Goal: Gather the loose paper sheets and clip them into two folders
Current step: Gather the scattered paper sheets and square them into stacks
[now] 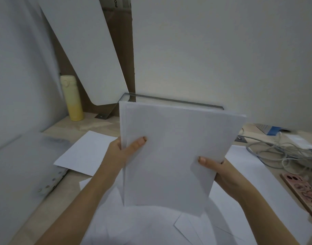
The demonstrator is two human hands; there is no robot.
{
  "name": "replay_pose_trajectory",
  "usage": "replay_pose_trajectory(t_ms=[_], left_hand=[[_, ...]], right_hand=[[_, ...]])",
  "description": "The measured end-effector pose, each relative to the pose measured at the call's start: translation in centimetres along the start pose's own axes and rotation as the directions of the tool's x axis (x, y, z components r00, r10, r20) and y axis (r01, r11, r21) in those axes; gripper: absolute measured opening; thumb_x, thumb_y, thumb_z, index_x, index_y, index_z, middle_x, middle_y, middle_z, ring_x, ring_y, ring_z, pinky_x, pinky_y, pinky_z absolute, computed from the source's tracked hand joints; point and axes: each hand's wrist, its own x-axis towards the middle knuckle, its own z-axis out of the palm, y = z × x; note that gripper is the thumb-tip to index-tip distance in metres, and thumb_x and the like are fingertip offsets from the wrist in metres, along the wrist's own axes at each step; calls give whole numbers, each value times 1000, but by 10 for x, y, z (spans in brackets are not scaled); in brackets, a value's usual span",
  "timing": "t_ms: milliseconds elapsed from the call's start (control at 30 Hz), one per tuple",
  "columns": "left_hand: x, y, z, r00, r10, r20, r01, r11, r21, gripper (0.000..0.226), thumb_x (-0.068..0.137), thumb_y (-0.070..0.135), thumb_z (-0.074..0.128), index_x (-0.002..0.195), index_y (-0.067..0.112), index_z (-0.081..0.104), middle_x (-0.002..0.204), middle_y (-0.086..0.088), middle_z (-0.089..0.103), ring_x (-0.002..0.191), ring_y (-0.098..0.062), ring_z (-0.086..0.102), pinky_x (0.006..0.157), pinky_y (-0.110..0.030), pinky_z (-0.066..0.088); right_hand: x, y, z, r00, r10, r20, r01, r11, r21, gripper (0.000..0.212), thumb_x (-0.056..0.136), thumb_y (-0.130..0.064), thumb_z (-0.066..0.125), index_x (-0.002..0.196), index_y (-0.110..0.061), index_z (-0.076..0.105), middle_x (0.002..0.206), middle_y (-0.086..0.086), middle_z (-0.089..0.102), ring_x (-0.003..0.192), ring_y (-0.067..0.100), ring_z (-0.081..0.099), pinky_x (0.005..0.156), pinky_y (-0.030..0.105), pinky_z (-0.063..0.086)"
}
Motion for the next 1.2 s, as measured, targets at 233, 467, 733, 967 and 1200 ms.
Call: replay_pose_trajectory(t_ms=[233, 467, 733, 967, 1200], left_hand=[[7, 69, 16, 914, 366, -178, -366, 930, 31, 38, 76, 55, 51, 79, 18, 59, 70, 12, 64, 59, 5, 59, 53, -6, 43], [12, 53, 18, 910, 361, -201, -357, 932, 59, 25, 95, 38, 38, 83, 27, 57, 77, 13, 62, 66, 6, 57, 61, -12, 43], [-14, -1, 15, 951, 213, -222, -233, 970, -72, 38, 65, 57, 58, 95, 33, 58, 79, 23, 69, 75, 6, 66, 62, -13, 51], [-38, -38, 14, 979, 80, -189, -107, 985, -136, 22, 71, 29, 70, 92, 30, 62, 79, 23, 73, 78, 0, 69, 57, -11, 51], [-39, -44, 13, 978, 57, -202, -88, 986, -144, 48, 49, 53, 67, 91, 29, 62, 76, 25, 72, 74, 2, 68, 56, -9, 50]], right_hand=[[0, 0, 8, 999, 2, 42, -2, 1000, -2, 61, 27, -51, 89, 85, -39, 75, 94, -6, 75, 86, 12, 72, 68, 23, 57], [-10, 22, 10, 998, 69, 8, -69, 997, 26, 66, 36, -45, 90, 97, -29, 72, 103, 0, 74, 93, 17, 70, 71, 24, 57], [-15, 16, 15, 999, 13, -32, -11, 998, 58, 34, 52, -35, 81, 86, -37, 75, 95, -4, 75, 86, 14, 71, 69, 24, 57], [-23, 36, 20, 997, 39, -74, -34, 997, 70, 50, 48, -33, 85, 96, -30, 72, 97, -4, 75, 88, 14, 71, 69, 23, 57], [-24, 35, 18, 994, 35, -102, -25, 995, 93, 47, 50, -39, 86, 95, -31, 74, 100, -2, 74, 91, 16, 71, 71, 25, 57]])
